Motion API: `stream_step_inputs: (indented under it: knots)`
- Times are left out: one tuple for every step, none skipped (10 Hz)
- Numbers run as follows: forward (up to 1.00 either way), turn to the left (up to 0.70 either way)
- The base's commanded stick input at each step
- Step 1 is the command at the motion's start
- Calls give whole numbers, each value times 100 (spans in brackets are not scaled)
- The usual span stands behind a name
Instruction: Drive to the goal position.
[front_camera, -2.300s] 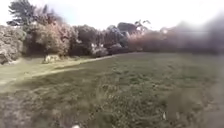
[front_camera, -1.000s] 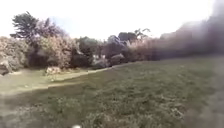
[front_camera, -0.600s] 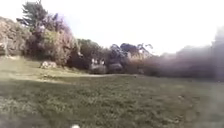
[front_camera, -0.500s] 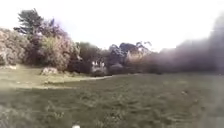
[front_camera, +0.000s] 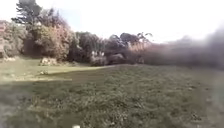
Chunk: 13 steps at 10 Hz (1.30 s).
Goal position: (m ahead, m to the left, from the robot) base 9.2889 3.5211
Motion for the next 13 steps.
stream_step_inputs:
  knots:
    - [70,0]
    - [70,0]
    - [70,0]
    - [70,0]
    - [70,0]
    - [70,0]
    - [70,0]
    - [70,0]
    - [70,0]
    - [70,0]
    - [70,0]
    - [70,0]
    - [70,0]
